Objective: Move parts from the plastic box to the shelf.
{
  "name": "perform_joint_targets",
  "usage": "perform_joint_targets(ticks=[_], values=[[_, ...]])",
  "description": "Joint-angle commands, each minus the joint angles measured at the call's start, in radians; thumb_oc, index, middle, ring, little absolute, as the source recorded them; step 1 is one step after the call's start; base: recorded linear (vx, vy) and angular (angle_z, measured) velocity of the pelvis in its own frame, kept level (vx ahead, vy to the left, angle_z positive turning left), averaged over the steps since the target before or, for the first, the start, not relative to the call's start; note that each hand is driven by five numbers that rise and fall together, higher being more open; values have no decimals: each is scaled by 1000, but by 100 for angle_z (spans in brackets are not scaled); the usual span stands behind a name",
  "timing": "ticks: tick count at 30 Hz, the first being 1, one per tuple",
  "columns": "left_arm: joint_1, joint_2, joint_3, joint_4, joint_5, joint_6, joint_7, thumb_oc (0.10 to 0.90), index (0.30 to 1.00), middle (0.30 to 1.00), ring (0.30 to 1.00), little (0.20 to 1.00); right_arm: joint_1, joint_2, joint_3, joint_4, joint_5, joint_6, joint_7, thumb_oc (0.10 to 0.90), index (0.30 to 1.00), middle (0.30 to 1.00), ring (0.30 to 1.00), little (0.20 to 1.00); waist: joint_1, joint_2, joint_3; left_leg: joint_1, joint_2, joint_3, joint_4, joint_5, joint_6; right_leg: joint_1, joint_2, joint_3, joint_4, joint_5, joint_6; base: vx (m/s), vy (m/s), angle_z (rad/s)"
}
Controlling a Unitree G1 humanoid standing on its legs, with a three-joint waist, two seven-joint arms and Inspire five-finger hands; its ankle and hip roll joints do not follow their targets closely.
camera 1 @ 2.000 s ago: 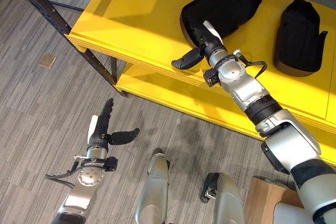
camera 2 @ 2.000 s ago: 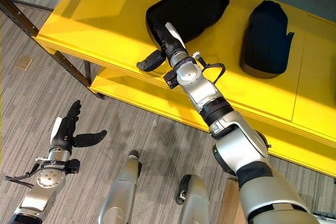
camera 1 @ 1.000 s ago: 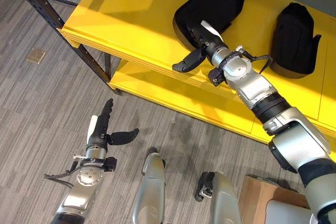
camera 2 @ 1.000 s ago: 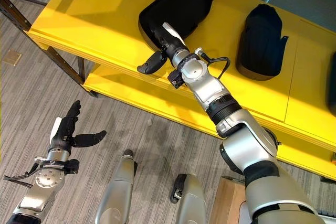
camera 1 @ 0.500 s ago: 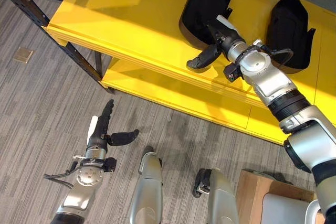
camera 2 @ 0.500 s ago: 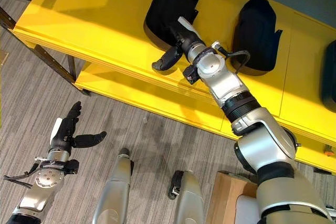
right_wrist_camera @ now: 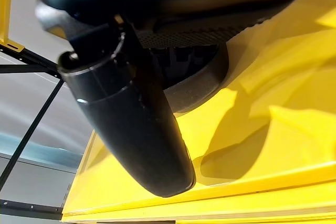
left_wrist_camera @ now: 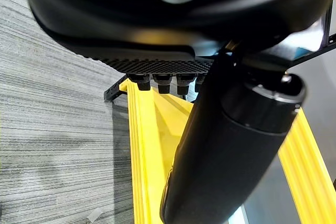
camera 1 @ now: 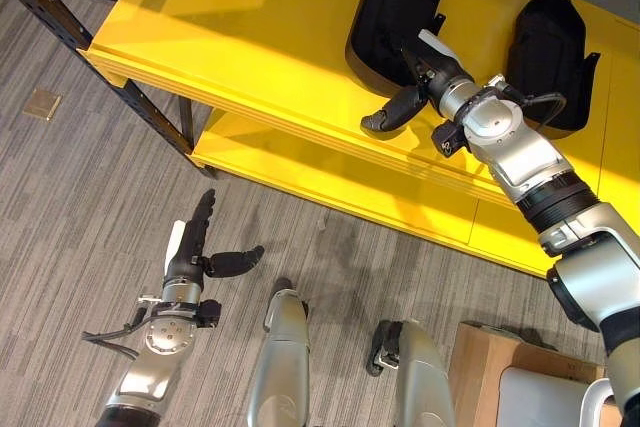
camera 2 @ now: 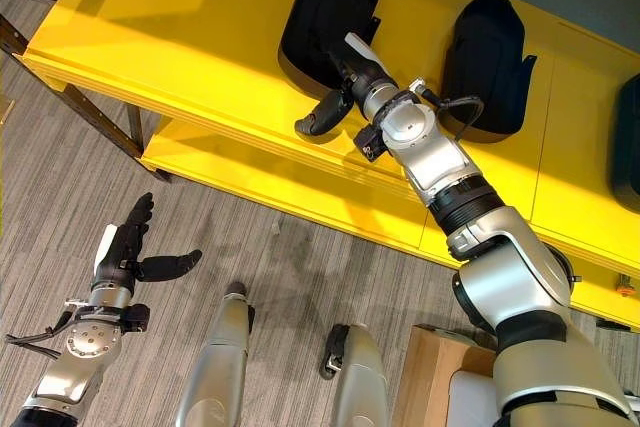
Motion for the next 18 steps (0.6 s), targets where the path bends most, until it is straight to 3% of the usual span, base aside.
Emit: perform_joint_targets(ticks=[1,7,18], values=[[-14,65,65,-96,-1,-69,13,900,1000,1000,1000,1000,-58,-8,-4,-47,0,-59,-9,900,1000,1000,1000,1000,7,-6,-17,3,46,-48,5,-14,49,89,-39,25,-120,97,21,0,0,0],[-16,69,67,-92,-8,-69,17,900,1000,1000,1000,1000,-86,7,-11,-72,5,-69,-24,900,1000,1000,1000,1000,9,-7,-21,4,45,-48,4,-16,50,93,-39,23,-124,97,21,0,0,0],[-12,73,81,-95,-10,-67,17,900,1000,1000,1000,1000,-132,-42,4,-179,-13,-73,-25,900,1000,1000,1000,1000,4,-13,-33,11,44,-46,3,-19,52,99,-38,24,-128,97,22,0,0,0]])
